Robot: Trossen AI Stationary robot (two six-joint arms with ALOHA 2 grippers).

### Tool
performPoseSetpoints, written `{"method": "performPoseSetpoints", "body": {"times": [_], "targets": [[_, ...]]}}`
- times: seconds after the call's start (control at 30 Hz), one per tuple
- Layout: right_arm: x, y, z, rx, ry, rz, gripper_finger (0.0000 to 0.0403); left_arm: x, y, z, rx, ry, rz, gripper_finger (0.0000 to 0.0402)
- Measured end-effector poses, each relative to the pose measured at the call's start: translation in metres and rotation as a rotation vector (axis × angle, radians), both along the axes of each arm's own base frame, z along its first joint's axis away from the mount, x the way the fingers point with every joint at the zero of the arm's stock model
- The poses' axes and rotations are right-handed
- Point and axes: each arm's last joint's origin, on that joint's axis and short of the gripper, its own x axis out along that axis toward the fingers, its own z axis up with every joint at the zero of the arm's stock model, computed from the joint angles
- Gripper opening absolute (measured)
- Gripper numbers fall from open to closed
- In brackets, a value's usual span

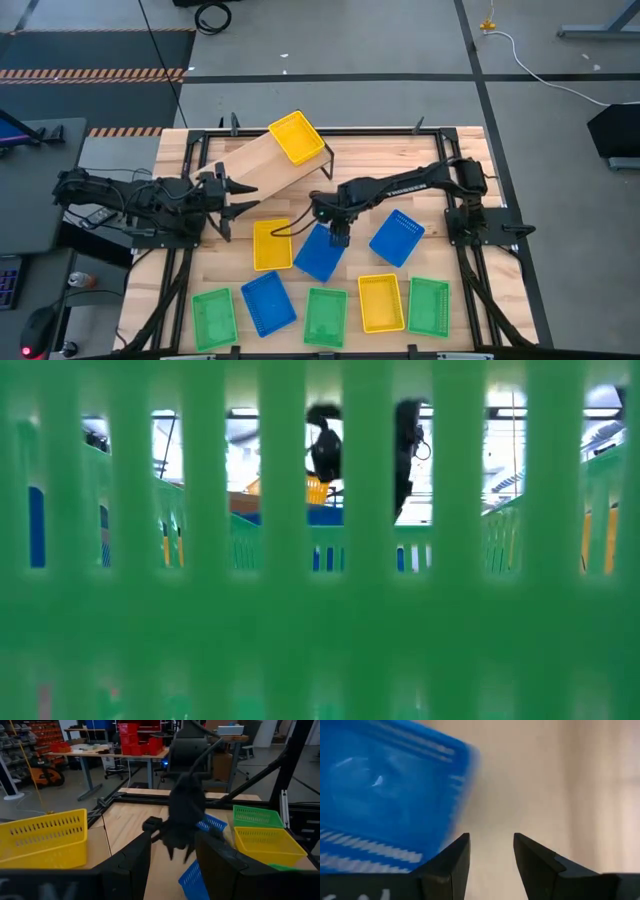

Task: Stack baskets on shelf by color
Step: Put the center blue basket on the shelf

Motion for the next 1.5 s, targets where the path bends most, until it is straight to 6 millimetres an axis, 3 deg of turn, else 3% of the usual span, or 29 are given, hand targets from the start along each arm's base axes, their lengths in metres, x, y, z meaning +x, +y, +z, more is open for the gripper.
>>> {"method": "performPoseSetpoints", "body": {"times": [0.27, 0.47, 0.57, 0.73, 0.9, 1.07, 1.27, 1.5], "targets": [[-0.003, -0.007, 0.001, -0.01, 0.024, -0.004, 0.0158, 0.0, 0.0, 0.0, -0.002, 0.0, 0.0, 0.016], [-0.004, 0.004, 0.043, -0.002, -0.066, -0.01, 0.0158, 0.0, 0.0, 0.0, -0.014, -0.003, 0.002, 0.016], [-0.004, 0.017, 0.048, 0.005, -0.103, 0.027, 0.0158, 0.0, 0.0, 0.0, -0.014, -0.003, 0.002, 0.016], [0.0, 0.042, 0.036, 0.023, -0.083, 0.098, 0.0158, 0.0, 0.0, 0.0, -0.019, -0.003, 0.002, 0.016], [0.009, 0.068, 0.036, 0.105, -0.184, 0.168, 0.0158, 0.0, 0.0, 0.0, -0.024, -0.004, 0.003, 0.016], [0.016, 0.087, 0.018, 0.132, -0.182, 0.21, 0.0158, 0.0, 0.0, -0.001, -0.025, -0.001, 0.003, 0.016], [0.023, 0.084, -0.008, 0.118, -0.111, 0.196, 0.0158, 0.003, -0.001, -0.003, -0.033, 0.017, 0.005, 0.016], [0.02, 0.054, -0.024, -0.006, 0.021, 0.106, 0.0158, 0.005, -0.001, -0.004, -0.029, 0.024, 0.005, 0.016]]}}
